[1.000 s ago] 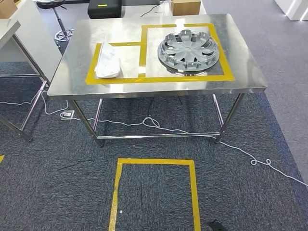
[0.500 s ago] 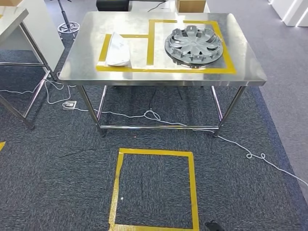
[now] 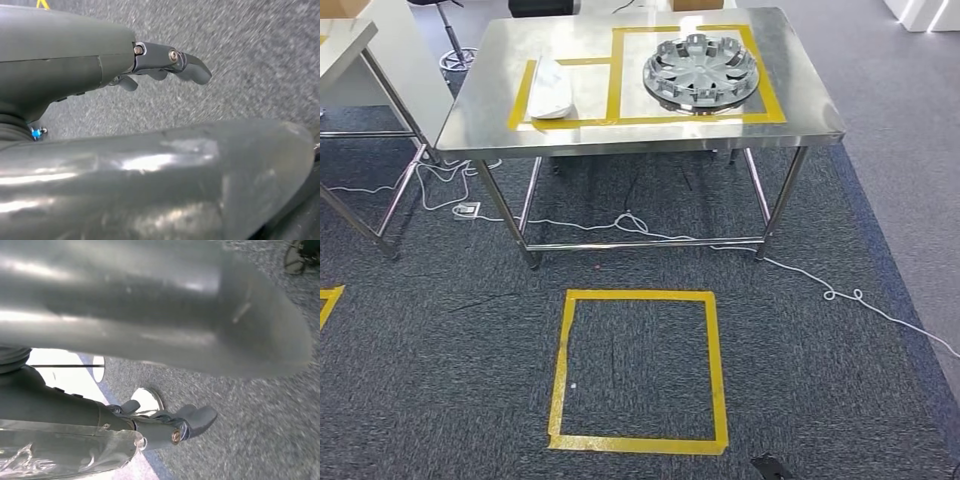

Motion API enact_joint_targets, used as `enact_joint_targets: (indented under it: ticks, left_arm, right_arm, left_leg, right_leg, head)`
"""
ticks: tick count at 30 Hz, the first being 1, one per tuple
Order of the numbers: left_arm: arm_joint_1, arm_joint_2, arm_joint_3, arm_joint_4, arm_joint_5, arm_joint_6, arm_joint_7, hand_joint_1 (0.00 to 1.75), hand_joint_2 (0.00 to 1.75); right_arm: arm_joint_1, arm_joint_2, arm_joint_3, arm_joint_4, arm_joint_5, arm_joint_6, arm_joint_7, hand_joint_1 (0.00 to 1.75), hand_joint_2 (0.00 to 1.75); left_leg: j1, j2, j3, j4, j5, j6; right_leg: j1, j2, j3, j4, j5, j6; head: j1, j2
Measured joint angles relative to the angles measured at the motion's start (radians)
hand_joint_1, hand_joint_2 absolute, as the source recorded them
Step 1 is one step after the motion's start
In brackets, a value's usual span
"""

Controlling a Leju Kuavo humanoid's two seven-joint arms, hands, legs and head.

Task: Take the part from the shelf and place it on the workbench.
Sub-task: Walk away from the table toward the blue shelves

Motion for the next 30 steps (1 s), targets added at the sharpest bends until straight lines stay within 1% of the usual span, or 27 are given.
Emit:
enact_joint_targets:
  ticks: [1,2,4,5,6,7,8,9,10,11,12,13,14,15,16,17,18,19,20,21,22,23,25,26,27,29,30]
  left_arm:
    - [0.0,0.0,0.0,0.0,0.0,0.0,0.0,0.0,0.0]
    - [0.0,0.0,0.0,0.0,0.0,0.0,0.0,0.0,0.0]
    - [-0.003,0.0,0.0,0.0,0.0,0.0,-0.001,0.0,0.0]
    - [-0.005,0.0,0.0,0.0,0.0,0.0,-0.001,0.0,0.0]
    - [-0.01,0.0,0.0,0.0,0.0,0.001,-0.002,0.0,0.0]
    - [-0.013,0.0,0.0,0.0,0.0,0.001,-0.002,0.0,0.0]
    - [-0.015,0.0,0.0,0.0,0.0,0.001,-0.002,0.0,0.0]
    - [-0.017,-0.001,0.0,0.0,0.0,0.001,-0.002,0.0,0.0]
    - [-0.015,-0.001,0.001,0.0,0.0,0.0,-0.002,0.0,0.0]
    - [-0.012,-0.001,0.001,0.0,0.0,0.0,-0.002,0.0,0.0]
    - [-0.009,-0.001,0.002,0.001,0.0,-0.001,-0.003,0.0,0.0]
    - [-0.006,-0.001,0.002,0.001,0.0,-0.001,-0.003,0.0,0.0]
    - [-0.005,-0.001,0.002,0.001,0.0,-0.002,-0.003,0.0,0.0]
    - [-0.004,-0.001,0.003,0.001,0.0,-0.002,-0.004,0.0,0.0]
    - [-0.004,-0.001,0.003,0.001,0.0,-0.001,-0.004,0.0,0.0]
    - [-0.004,0.0,0.003,0.001,0.0,-0.001,-0.005,0.0,0.0]
    - [-0.004,0.0,0.003,0.001,0.0,-0.001,-0.006,0.0,0.0]
    - [-0.004,0.0,0.004,0.001,0.0,0.0,-0.008,0.0,0.0]
    - [-0.004,0.0,0.004,0.001,0.0,0.0,-0.011,0.0,0.0]
    - [-0.004,0.0,0.004,0.001,0.0,0.001,-0.014,0.0,0.0]
    - [-0.005,0.0,0.004,0.001,0.0,0.002,-0.016,0.0,0.0]
    - [-0.006,0.0,0.004,0.001,0.0,0.002,-0.018,0.0,0.0]
    - [-0.005,0.001,0.005,0.001,0.0,0.003,-0.02,0.0,0.0]
    - [-0.003,0.002,0.005,0.001,0.0,0.003,-0.02,0.0,0.0]
    - [-0.001,0.002,0.005,0.001,0.0,0.003,-0.02,0.0,0.0]
    - [0.001,0.002,0.005,0.001,0.0,0.003,-0.02,0.0,0.0]
    - [0.002,0.002,0.005,0.001,0.0,0.003,-0.02,0.0,0.0]
  right_arm:
    - [0.0,0.0,0.0,0.0,0.0,0.0,0.0,0.0,0.0]
    - [0.0,0.0,0.0,0.0,0.0,0.0,0.0,0.0,0.0]
    - [-0.001,0.0,0.0,0.0,-0.001,0.0,0.0,0.0,0.0]
    - [-0.002,0.0,0.0,0.0,-0.001,0.0,0.0,0.0,0.0]
    - [-0.002,0.0,-0.001,0.0,-0.002,-0.001,-0.001,0.0,0.0]
    - [-0.003,0.0,-0.001,0.0,-0.002,-0.001,-0.001,0.0,0.0]
    - [-0.003,0.0,-0.001,0.0,-0.003,-0.001,-0.001,0.0,0.0]
    - [-0.003,0.0,-0.001,0.0,-0.003,-0.002,-0.002,0.0,0.0]
    - [-0.003,0.0,-0.001,0.0,-0.003,-0.002,-0.001,0.0,0.0]
    - [-0.001,-0.001,-0.001,0.0,-0.003,-0.002,-0.001,0.0,0.0]
    - [0.001,-0.001,-0.001,0.0,-0.003,-0.002,-0.002,0.0,0.0]
    - [0.002,-0.001,-0.001,0.0,-0.003,-0.002,-0.002,0.0,0.0]
    - [0.003,0.0,-0.001,0.0,-0.003,-0.002,-0.003,0.0,0.0]
    - [0.004,0.0,-0.001,0.0,-0.003,-0.002,-0.005,0.0,0.0]
    - [0.004,0.0,-0.002,0.0,-0.003,-0.002,-0.005,0.0,0.0]
    - [0.004,0.0,-0.002,0.0,-0.003,-0.002,-0.006,0.0,0.0]
    - [0.004,0.0,-0.003,0.0,-0.003,-0.002,-0.006,0.0,0.0]
    - [0.002,0.0,-0.004,0.0,-0.003,-0.002,-0.006,0.0,0.0]
    - [0.001,0.0,-0.005,0.0,-0.002,-0.002,-0.006,0.0,0.0]
    - [-0.002,0.0,-0.005,-0.001,-0.002,-0.003,-0.007,0.0,0.0]
    - [-0.005,0.0,-0.005,-0.001,-0.002,-0.003,-0.007,0.0,0.0]
    - [-0.007,0.0,-0.005,-0.001,-0.002,-0.003,-0.007,0.0,0.0]
    - [-0.005,0.001,-0.007,-0.001,-0.002,-0.003,-0.007,0.0,0.0]
    - [-0.002,0.001,-0.009,-0.001,-0.002,-0.003,-0.006,0.0,0.0]
    - [-0.001,0.002,-0.012,-0.001,-0.002,-0.003,-0.006,0.0,0.0]
    - [0.001,0.001,-0.016,-0.001,-0.002,-0.003,-0.006,0.0,0.0]
    - [0.003,0.001,-0.017,-0.001,-0.002,-0.003,-0.007,0.0,0.0]
  left_leg:
    - [0.0,0.0,0.01,0.019,0.014,0.0]
    - [0.0,0.0,0.039,-0.002,0.043,0.003]
    - [-0.001,0.0,0.147,-0.13,0.083,0.011]
    - [-0.002,0.0,0.213,-0.215,0.09,0.017]
    - [-0.003,0.0,0.261,-0.283,0.087,0.021]
    - [-0.005,-0.001,0.289,-0.328,0.085,0.025]
    - [-0.004,-0.001,0.295,-0.351,0.089,0.027]
    - [-0.002,-0.002,0.285,-0.358,0.09,0.03]
    - [0.0,-0.003,0.271,-0.362,0.095,0.035]
    - [0.003,-0.003,0.257,-0.366,0.103,0.041]
    - [0.004,-0.003,0.241,-0.368,0.113,0.047]
    - [0.003,-0.003,0.223,-0.366,0.126,0.051]
    - [0.002,-0.002,0.207,-0.364,0.139,0.053]
    - [0.0,0.0,0.191,-0.363,0.152,0.054]
    - [-0.002,0.001,0.175,-0.361,0.164,0.054]
    - [-0.004,0.001,0.16,-0.36,0.175,0.053]
    - [-0.006,0.001,0.147,-0.359,0.186,0.052]
    - [-0.007,0.001,0.135,-0.359,0.196,0.05]
    - [-0.009,0.0,0.128,-0.358,0.205,0.046]
    - [-0.011,0.0,0.123,-0.357,0.215,0.043]
    - [-0.012,0.0,0.12,-0.355,0.226,0.039]
    - [-0.013,0.001,0.117,-0.355,0.236,0.035]
    - [-0.012,0.002,0.103,-0.348,0.24,0.027]
    - [-0.01,0.001,0.087,-0.32,0.214,0.02]
    - [-0.007,0.001,0.063,-0.267,0.172,0.013]
    - [-0.003,0.0,-0.001,-0.103,0.072,0.001]
    - [-0.001,0.0,-0.025,-0.032,0.044,-0.002]
  right_leg:
    - [0.0,-0.002,-0.017,0.004,0.01,0.001]
    - [0.0,-0.003,-0.031,0.006,0.02,0.002]
    - [0.0,-0.002,-0.051,0.008,0.039,0.007]
    - [0.001,-0.002,-0.057,0.009,0.048,0.011]
    - [0.002,-0.001,-0.062,0.01,0.058,0.016]
    - [0.002,-0.002,-0.069,0.011,0.069,0.021]
    - [0.003,-0.002,-0.078,0.012,0.08,0.027]
    - [0.003,-0.002,-0.091,0.016,0.084,0.032]
    - [0.003,-0.001,-0.109,0.033,0.065,0.038]
    - [0.003,0.0,-0.13,0.069,0.026,0.044]
    - [0.002,0.001,-0.154,0.128,-0.031,0.048]
    - [0.002,0.001,-0.178,0.206,-0.092,0.052]
    - [0.001,0.001,-0.195,0.286,-0.135,0.055]
    - [0.001,0.001,-0.204,0.351,-0.152,0.056]
    - [0.001,0.001,-0.198,0.387,-0.143,0.055]
    - [0.002,0.001,-0.175,0.384,-0.113,0.053]
    - [0.003,0.002,-0.133,0.343,-0.079,0.049]
    - [0.004,0.003,-0.071,0.269,-0.06,0.043]
    - [0.006,0.004,0.008,0.17,-0.058,0.038]
    - [0.008,0.005,0.078,0.074,-0.072,0.032]
    - [0.01,0.007,0.125,0.004,-0.088,0.027]
    - [0.011,0.008,0.148,-0.036,-0.095,0.022]
    - [0.009,0.006,0.132,-0.042,-0.088,0.008]
    - [0.007,0.004,0.122,-0.041,-0.08,0.0]
    - [0.005,0.002,0.112,-0.041,-0.07,-0.006]
    - [0.005,0.0,0.09,-0.035,-0.055,-0.01]
    - [0.005,-0.001,0.08,-0.031,-0.049,-0.009]
  head:
    - [0.0,0.0]
    - [0.0,0.0]
    - [0.0,0.0]
    - [0.0,0.0]
    - [0.0,0.0]
    - [0.001,0.0]
    - [0.0,0.0]
    - [0.0,0.0]
    - [0.001,0.0]
    - [0.003,0.0]
    - [0.005,0.0]
    - [0.008,0.0]
    - [0.01,0.0]
    - [0.011,0.0]
    - [0.011,0.0]
    - [0.012,0.0]
    - [0.012,0.0]
    - [0.012,0.0]
    - [0.012,0.0]
    - [0.012,0.0]
    - [0.01,0.0]
    - [0.01,0.0]
    - [0.008,0.0]
    - [0.007,0.0]
    - [0.005,0.0]
    - [0.001,0.0]
    - [0.0,0.0]
